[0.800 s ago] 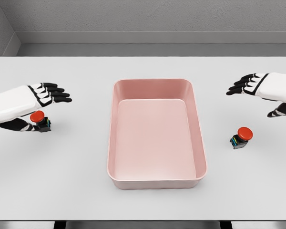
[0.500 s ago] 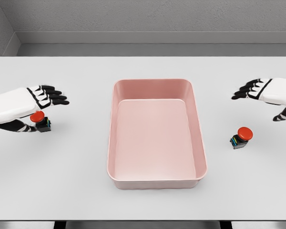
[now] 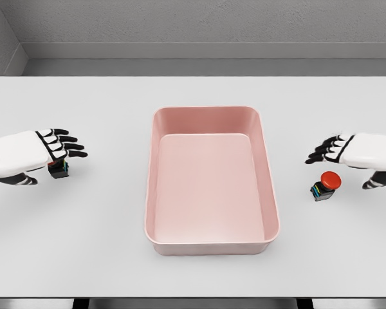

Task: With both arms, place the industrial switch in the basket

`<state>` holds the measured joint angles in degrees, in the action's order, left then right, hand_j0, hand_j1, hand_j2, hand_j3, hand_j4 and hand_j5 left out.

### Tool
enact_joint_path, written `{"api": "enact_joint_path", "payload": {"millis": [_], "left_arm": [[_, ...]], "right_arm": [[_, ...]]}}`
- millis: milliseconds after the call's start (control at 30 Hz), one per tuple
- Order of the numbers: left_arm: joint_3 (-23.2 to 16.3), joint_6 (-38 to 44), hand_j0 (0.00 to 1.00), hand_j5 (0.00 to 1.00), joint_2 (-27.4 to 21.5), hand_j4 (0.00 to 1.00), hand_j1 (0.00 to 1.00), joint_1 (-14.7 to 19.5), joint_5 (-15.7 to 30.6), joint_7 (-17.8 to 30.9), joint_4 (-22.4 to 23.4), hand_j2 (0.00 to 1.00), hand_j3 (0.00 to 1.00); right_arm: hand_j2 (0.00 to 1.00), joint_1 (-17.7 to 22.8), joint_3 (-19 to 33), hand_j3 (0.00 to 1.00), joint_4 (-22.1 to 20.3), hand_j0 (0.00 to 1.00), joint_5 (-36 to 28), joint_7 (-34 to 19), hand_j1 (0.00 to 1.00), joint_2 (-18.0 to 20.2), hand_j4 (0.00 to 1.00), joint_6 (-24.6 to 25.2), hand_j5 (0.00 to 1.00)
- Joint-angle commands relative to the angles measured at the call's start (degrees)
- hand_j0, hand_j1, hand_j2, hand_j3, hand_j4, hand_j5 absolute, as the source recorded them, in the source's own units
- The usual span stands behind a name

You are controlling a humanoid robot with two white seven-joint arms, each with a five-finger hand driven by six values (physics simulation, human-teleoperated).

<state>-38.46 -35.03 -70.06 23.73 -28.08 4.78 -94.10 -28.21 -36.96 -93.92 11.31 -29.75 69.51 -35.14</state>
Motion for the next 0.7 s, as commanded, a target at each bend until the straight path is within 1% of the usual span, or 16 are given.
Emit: {"api": "enact_joint_path", "payload": {"millis": [0,67,133,167,267,333,467,567,667], "left_arm": [[0.3,0.0,1.00,1.00,-0.1,1.00,1.00,0.0,-0.5,0.0,0.8,1.00,1.00],[0.0,0.0,1.00,1.00,0.9,1.00,1.00,1.0,-1.5,0.0,3.8,1.00,1.00],[-0.2,0.0,1.00,1.00,1.2,1.00,1.00,1.8,-1.8,0.1,4.5,1.00,1.00],[-0.3,0.0,1.00,1.00,1.3,1.00,1.00,1.9,-1.9,0.6,4.5,1.00,1.00],[-0.4,0.0,1.00,1.00,4.1,1.00,1.00,2.9,-2.2,3.6,6.8,1.00,1.00],[-0.4,0.0,1.00,1.00,6.2,1.00,1.00,3.4,-4.3,3.7,6.9,1.00,1.00],[-1.2,0.0,1.00,1.00,6.3,1.00,1.00,3.5,-5.6,4.0,7.9,1.00,1.00],[-1.4,0.0,1.00,1.00,6.3,1.00,1.00,3.4,-5.8,4.0,8.2,1.00,1.00],[-1.4,0.0,0.99,0.99,6.5,0.99,0.99,3.4,-7.0,4.0,8.3,0.99,0.99]], "right_arm": [[1.00,0.0,-0.4,1.00,-0.7,1.00,-0.3,0.0,1.00,0.1,1.00,0.1,1.00],[1.00,0.1,-0.4,1.00,-0.8,1.00,-0.3,0.0,1.00,0.1,1.00,0.1,1.00],[1.00,0.1,-0.7,1.00,-0.8,1.00,-0.3,0.0,1.00,-0.5,1.00,0.1,1.00],[1.00,0.1,-0.7,1.00,-1.0,1.00,-0.3,0.0,1.00,-0.6,1.00,0.1,1.00],[1.00,0.2,-1.6,1.00,-1.1,1.00,-0.3,0.0,1.00,-1.8,1.00,0.1,1.00],[1.00,0.2,-1.9,1.00,-1.1,1.00,-0.3,0.0,1.00,-2.0,1.00,0.1,1.00],[1.00,0.8,-2.0,1.00,-1.3,1.00,-0.3,0.0,1.00,-2.0,1.00,0.1,1.00],[0.96,0.9,-2.0,0.96,-1.3,0.96,-0.3,0.0,0.96,-2.0,0.96,0.1,0.96],[0.92,0.9,-2.1,0.92,-1.3,0.92,-0.3,-0.2,0.92,-2.0,0.92,0.1,0.92]]}}
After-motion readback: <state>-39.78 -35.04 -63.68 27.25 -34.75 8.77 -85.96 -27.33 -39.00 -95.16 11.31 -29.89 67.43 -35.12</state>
